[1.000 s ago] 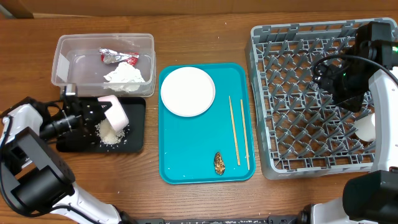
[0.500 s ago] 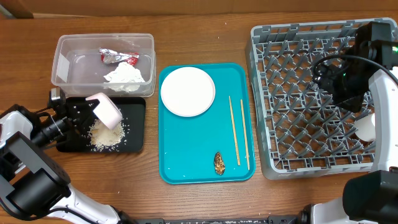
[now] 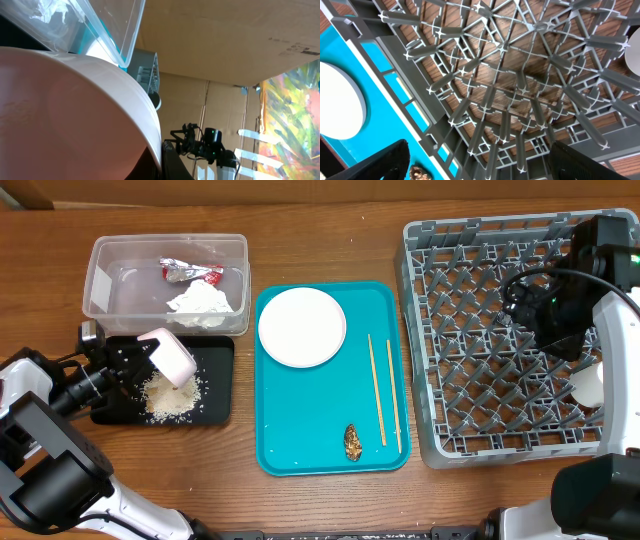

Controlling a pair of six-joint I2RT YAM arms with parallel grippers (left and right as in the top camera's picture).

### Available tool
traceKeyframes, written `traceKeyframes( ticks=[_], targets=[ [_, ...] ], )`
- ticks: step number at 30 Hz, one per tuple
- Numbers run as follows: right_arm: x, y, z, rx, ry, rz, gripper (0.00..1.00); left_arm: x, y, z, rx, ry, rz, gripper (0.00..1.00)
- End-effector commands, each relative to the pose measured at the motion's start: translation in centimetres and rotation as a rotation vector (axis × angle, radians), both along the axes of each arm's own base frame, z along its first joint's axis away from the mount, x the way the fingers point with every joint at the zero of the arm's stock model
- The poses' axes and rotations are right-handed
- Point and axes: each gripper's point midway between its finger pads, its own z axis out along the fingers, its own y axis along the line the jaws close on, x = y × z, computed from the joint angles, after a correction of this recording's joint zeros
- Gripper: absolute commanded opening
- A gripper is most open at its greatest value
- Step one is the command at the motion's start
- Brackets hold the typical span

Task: Sort waste into correct bins and load items into the dishwasher
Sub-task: 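Tilt the rice plate with the left gripper to pour rice onto the black tray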

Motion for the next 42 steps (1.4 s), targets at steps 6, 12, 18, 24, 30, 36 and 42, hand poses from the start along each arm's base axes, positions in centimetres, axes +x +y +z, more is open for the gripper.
traceKeyframes(
  ticks=[6, 12, 18, 24, 30, 36, 42],
  targets=[
    [0.04, 0.17, -0.04, 0.005, -0.001, 0.01, 0.91, 0.19, 0.35, 0.25, -0.016, -0.025, 0.018, 0.04],
    [0.04, 0.17, -0.04, 0.005, -0.001, 0.01, 0.91, 0.19, 0.35, 0.25, -0.016, -0.026, 0.018, 0.04],
    [0.04, 0.17, -0.04, 0.004, -0.001, 0.011, 0.91, 0.2, 0.35, 0.25, -0.016, -0.026, 0.018, 0.04],
    [0.04, 0.17, -0.04, 0.005, -0.001, 0.01, 0.91, 0.25, 0.4, 0.21, -0.009, -0.033, 0.018, 0.04],
    [0.03, 0.17, -0.04, 0.005, -0.001, 0.01, 0.91, 0.49, 0.61, -0.03, 0.003, -0.038, 0.018, 0.04],
    [0.01, 0.18, -0.04, 0.005, 0.0, 0.01, 0.91, 0.5, 0.62, -0.02, -0.018, -0.013, 0.023, 0.04],
    [0.01, 0.18, -0.04, 0.005, 0.0, 0.01, 0.91, 0.51, 0.62, 0.0, -0.019, -0.014, 0.023, 0.04]
  ],
)
